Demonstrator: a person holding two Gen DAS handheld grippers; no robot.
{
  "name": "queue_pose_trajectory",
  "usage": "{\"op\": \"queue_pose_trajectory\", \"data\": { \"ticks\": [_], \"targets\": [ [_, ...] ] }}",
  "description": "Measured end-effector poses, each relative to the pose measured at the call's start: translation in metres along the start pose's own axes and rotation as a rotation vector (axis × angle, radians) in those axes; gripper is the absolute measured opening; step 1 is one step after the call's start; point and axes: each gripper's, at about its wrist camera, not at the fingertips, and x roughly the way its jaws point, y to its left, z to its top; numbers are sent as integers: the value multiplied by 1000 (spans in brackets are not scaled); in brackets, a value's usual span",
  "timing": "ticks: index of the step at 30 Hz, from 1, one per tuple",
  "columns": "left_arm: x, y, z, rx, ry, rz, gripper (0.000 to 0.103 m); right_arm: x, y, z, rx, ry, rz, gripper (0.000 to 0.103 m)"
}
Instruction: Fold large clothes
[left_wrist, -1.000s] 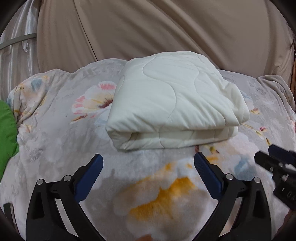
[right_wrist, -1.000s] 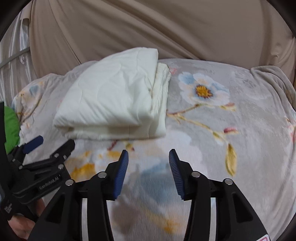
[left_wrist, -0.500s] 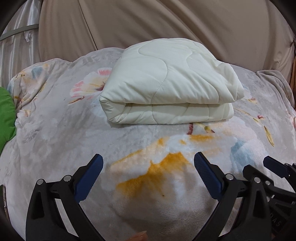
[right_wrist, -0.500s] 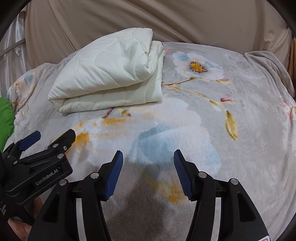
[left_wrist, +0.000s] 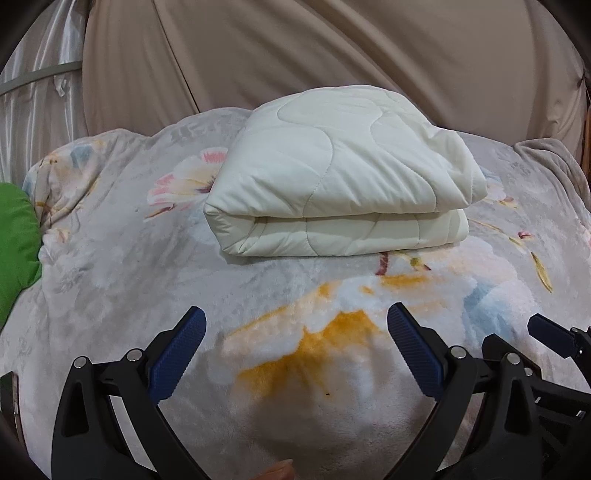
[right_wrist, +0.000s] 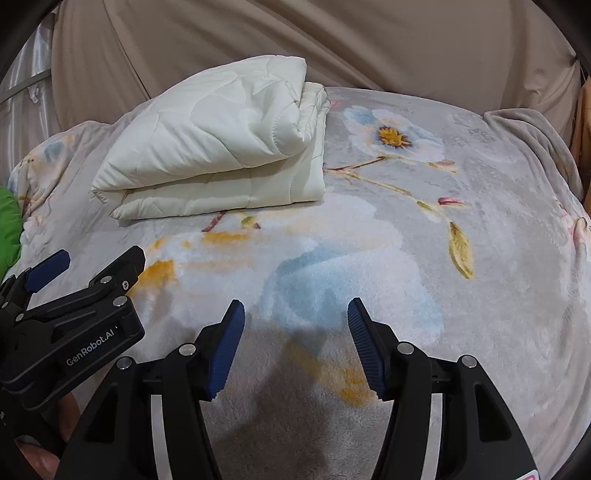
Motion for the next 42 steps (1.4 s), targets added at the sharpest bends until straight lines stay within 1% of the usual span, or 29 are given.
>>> {"op": "queue_pose_trajectory", "data": {
  "ticks": [9, 12, 20, 23, 30, 42],
  "targets": [
    [-5, -3, 1, 10, -28, 32, 98, -4, 1, 1, -7, -20, -12, 57],
    [-6, -3, 2, 13, -32, 56, 98, -4, 2, 1, -6, -19, -13, 57],
    [-6, -1, 2, 1, -32, 48, 98, -3, 3, 0, -8, -20, -15, 57],
    [-6, 0, 2, -5, -29, 32, 98, -3, 5, 0, -14, -19, -16, 57],
    [-8, -3, 1, 9, -43, 24, 98, -4, 16, -3, -50, -35, -33, 57],
    [-2, 0, 1, -10, -10, 53, 98, -7, 7, 0, -20, -46, -36, 57]
  ]
}}
